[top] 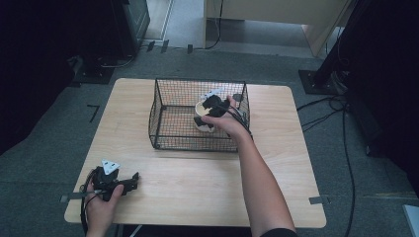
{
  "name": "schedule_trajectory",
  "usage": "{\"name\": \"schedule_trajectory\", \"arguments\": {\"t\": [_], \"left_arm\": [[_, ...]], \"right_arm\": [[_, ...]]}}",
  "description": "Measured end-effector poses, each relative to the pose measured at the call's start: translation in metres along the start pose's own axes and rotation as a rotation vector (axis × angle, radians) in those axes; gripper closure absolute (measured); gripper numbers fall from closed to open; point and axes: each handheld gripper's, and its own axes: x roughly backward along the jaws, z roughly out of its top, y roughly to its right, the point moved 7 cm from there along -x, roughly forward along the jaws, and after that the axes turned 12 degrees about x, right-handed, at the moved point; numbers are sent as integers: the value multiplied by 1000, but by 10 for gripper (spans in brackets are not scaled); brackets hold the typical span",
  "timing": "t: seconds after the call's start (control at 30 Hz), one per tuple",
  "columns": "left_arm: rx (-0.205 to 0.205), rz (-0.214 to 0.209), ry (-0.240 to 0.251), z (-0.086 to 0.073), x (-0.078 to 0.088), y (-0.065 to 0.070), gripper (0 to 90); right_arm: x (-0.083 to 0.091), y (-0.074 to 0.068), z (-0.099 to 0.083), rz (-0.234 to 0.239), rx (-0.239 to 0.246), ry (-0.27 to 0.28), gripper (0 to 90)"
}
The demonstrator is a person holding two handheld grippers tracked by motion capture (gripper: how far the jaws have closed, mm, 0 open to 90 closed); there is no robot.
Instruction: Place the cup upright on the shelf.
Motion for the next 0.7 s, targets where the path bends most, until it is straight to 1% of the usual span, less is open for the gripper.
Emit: {"name": "schedule_trajectory", "arguments": {"t": [0.03, 0.13, 0.17, 0.27, 0.3, 0.33, 0.37, 0.4, 0.43, 0.47, 0.53, 0.57, 0.63, 0.67, 0.7], "left_arm": [[-1, 0, 0, 0, 0, 0, 15], [0, 0, 0, 0, 0, 0, 15], [0, 0, -1, 0, 0, 0, 15], [0, 0, -1, 0, 0, 0, 15], [1, 0, 0, 0, 0, 0, 15], [0, 0, 0, 0, 0, 0, 15], [0, 0, 0, 0, 0, 0, 15], [0, 0, 0, 0, 0, 0, 15], [0, 0, 0, 0, 0, 0, 15], [0, 0, 0, 0, 0, 0, 15], [0, 0, 0, 0, 0, 0, 15], [0, 0, -1, 0, 0, 0, 15], [0, 0, 0, 0, 0, 0, 15], [0, 0, 0, 0, 0, 0, 15], [1, 0, 0, 0, 0, 0, 15]], "right_arm": [[2, 3, 1, -24, -13, 2, 0], [5, 5, 3, -31, -21, 16, 0], [10, 6, 7, -36, -22, 40, 0], [14, 5, 10, -32, -24, 62, 0], [18, 5, 14, -32, -28, 79, 0], [18, 5, 14, -32, -28, 79, 0], [21, 4, 16, -34, -35, 87, 0], [25, 3, 20, -31, -47, 108, 0], [25, 3, 20, -31, -47, 108, 0], [30, 0, 24, -26, -45, 124, 0], [34, -2, 25, -21, -43, 125, 0], [40, -4, 29, -16, -45, 145, 0], [46, -5, 31, -30, -35, 156, 0], [46, -5, 31, -30, -35, 156, 0], [52, -5, 33, -43, -39, 168, 0]]}}
